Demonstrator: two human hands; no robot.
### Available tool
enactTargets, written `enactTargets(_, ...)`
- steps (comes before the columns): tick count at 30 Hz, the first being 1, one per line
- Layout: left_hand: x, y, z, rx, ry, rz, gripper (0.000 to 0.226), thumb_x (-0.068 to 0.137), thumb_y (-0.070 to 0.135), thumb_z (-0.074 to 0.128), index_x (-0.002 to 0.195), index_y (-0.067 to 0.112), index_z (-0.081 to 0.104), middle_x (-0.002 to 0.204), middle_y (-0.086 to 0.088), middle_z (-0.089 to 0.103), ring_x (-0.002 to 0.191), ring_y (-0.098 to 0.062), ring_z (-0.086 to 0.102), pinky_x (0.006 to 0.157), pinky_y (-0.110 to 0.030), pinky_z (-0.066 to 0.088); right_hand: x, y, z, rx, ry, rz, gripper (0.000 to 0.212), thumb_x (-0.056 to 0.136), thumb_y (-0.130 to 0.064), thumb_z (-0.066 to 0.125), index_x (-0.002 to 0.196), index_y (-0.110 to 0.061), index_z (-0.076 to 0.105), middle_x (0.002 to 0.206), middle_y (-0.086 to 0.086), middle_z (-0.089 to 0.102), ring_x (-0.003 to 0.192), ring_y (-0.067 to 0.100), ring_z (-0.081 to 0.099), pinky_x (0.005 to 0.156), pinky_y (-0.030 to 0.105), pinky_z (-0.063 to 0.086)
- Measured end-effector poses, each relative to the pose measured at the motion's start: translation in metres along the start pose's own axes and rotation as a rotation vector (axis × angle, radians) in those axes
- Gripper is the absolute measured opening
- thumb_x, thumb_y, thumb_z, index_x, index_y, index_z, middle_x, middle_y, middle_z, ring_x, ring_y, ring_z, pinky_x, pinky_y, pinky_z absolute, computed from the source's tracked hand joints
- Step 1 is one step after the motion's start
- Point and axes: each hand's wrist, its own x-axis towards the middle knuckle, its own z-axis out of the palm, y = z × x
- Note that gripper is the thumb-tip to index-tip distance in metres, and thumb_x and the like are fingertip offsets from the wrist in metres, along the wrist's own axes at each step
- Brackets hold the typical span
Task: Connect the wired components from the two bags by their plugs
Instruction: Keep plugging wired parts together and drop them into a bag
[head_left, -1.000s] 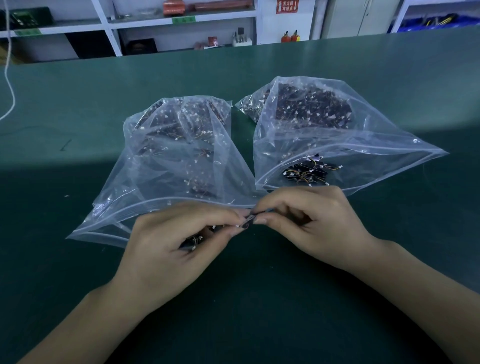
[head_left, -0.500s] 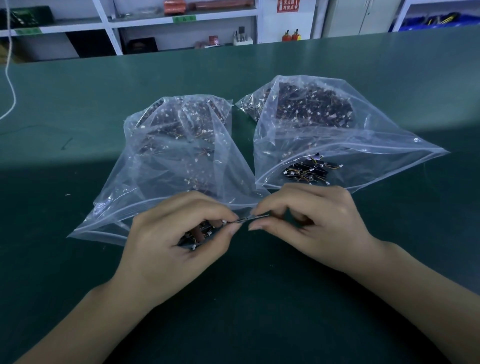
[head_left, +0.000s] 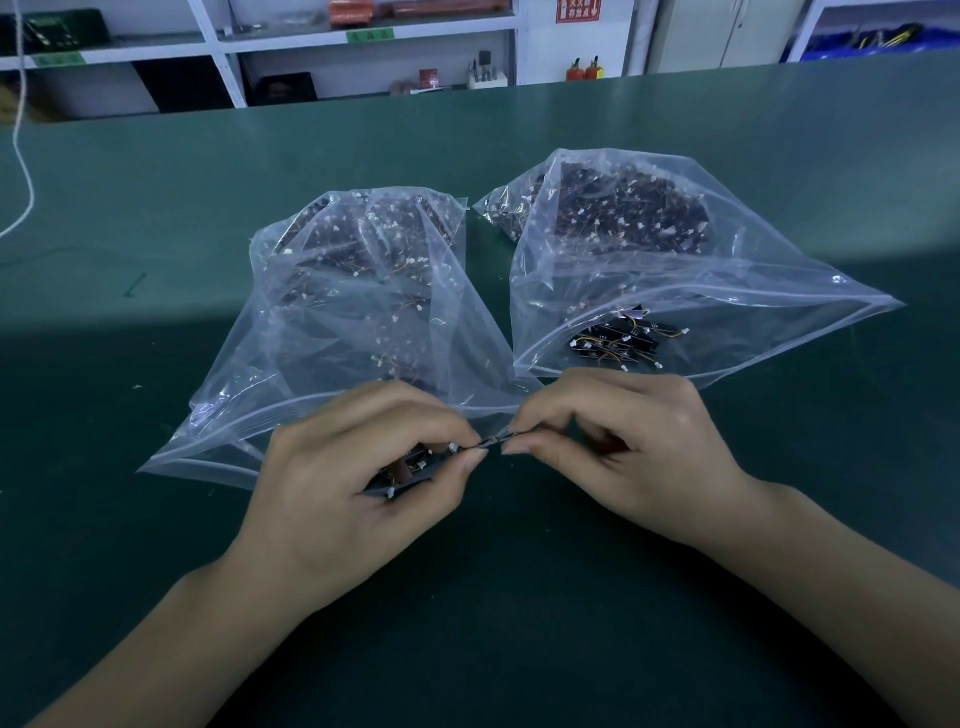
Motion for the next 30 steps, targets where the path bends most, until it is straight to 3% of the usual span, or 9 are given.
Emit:
enactTargets(14,0.001,0.000,-0.001,0.035,-0.018,0.019,0.007,0.094,0.015,0.080,0.089,0.011,0.080,0.091,0.007,0.073,0.082,-0.014,0.071,0.070,-0.031,0.055,0.001,0.000,0.000,0.016,-0.050,0.025,0.013,0.098,-0.027,0.076,0.094,-0.015,0.078,0.077,-0.037,0.043,0.062,-0.010,0.042,0.065,0.006,0.033)
enactTargets(20,-0.003,-0.002,0.002,0.025,-0.005,-0.062,0.019,0.097,0.034,0.078,0.099,0.015,0.080,0.093,0.010,0.072,0.078,-0.011,0.071,0.061,-0.032,0.057,0.000,0.013,-0.009,-0.042,-0.087,0.050,0.010,0.100,-0.029,0.075,0.096,-0.019,0.075,0.078,-0.037,0.044,0.066,-0.012,0.045,0.067,0.004,0.032)
enactTargets(22,-0.003,-0.002,0.000,0.018,0.024,-0.088,0.024,0.099,0.037,0.074,0.090,0.015,0.077,0.082,0.012,0.069,0.069,-0.010,0.067,0.058,-0.029,0.054,0.003,0.026,-0.018,-0.087,-0.045,0.065,0.009,0.097,-0.024,0.079,0.094,-0.015,0.078,0.080,-0.040,0.048,0.068,-0.015,0.048,0.068,0.003,0.033)
enactTargets(24,-0.001,-0.004,-0.002,0.110,0.043,-0.072,0.042,0.105,0.035,0.066,0.069,0.013,0.066,0.065,0.012,0.057,0.057,-0.010,0.056,0.053,-0.032,0.047,0.006,0.041,-0.029,-0.155,0.023,0.135,0.010,0.095,-0.026,0.080,0.092,-0.016,0.080,0.079,-0.039,0.052,0.068,-0.011,0.052,0.067,0.005,0.035)
enactTargets(26,-0.001,-0.006,-0.004,0.174,0.038,-0.036,0.054,0.108,0.028,0.061,0.058,0.010,0.052,0.059,0.008,0.048,0.054,-0.016,0.051,0.052,-0.039,0.043,0.005,0.054,-0.036,-0.243,0.070,0.278,0.011,0.094,-0.035,0.079,0.090,-0.025,0.081,0.078,-0.030,0.060,0.068,-0.001,0.055,0.066,0.017,0.042)
enactTargets(28,-0.002,-0.008,-0.006,0.195,0.029,-0.005,0.053,0.108,0.022,0.061,0.058,0.010,0.050,0.063,0.004,0.058,0.067,-0.022,0.067,0.061,-0.042,0.051,0.002,0.061,-0.038,-0.311,0.087,0.423,0.009,0.093,-0.039,0.080,0.088,-0.032,0.081,0.080,-0.021,0.067,0.070,0.003,0.058,0.064,0.030,0.049)
enactTargets(30,0.000,-0.010,-0.007,0.272,-0.002,0.015,0.045,0.107,0.023,0.062,0.064,0.012,0.062,0.076,0.009,0.070,0.096,-0.019,0.075,0.080,-0.044,0.055,0.000,0.064,-0.038,-0.332,0.137,0.520,0.008,0.092,-0.041,0.080,0.090,-0.034,0.080,0.081,-0.021,0.070,0.070,0.000,0.061,0.066,0.031,0.052)
